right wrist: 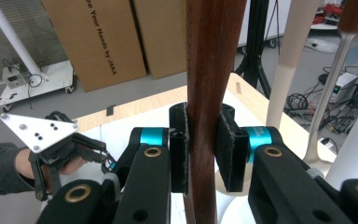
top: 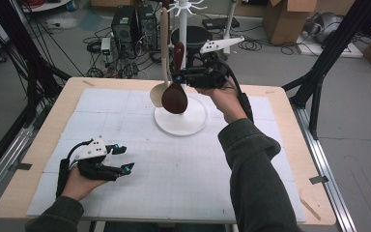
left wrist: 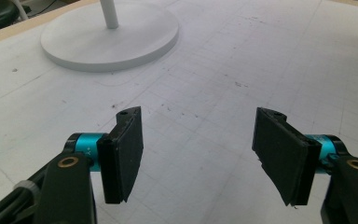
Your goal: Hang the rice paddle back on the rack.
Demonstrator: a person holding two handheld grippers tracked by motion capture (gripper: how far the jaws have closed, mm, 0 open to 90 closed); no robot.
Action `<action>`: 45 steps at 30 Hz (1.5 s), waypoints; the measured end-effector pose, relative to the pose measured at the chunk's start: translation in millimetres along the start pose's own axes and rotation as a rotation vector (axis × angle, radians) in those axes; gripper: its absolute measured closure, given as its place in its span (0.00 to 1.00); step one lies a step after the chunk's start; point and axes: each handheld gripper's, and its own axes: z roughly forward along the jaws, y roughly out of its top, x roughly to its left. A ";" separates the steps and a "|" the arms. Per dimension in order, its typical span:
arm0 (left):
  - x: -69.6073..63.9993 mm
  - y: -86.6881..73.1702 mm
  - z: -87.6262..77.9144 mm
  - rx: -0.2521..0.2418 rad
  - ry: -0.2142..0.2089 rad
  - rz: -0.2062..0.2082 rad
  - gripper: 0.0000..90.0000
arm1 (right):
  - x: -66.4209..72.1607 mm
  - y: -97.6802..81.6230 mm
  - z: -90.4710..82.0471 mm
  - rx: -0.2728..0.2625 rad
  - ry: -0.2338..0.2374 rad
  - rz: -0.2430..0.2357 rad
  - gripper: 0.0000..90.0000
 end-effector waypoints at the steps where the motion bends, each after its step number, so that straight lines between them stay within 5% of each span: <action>1: -0.2 0.0 -0.1 -0.001 0.000 -0.003 0.37 | -0.9 1.7 0.0 -0.004 -0.001 0.002 0.86; 45: 4.0 -1.4 -3.8 -0.022 0.006 -0.010 0.35 | -22.3 59.2 6.2 0.003 -0.054 0.011 0.86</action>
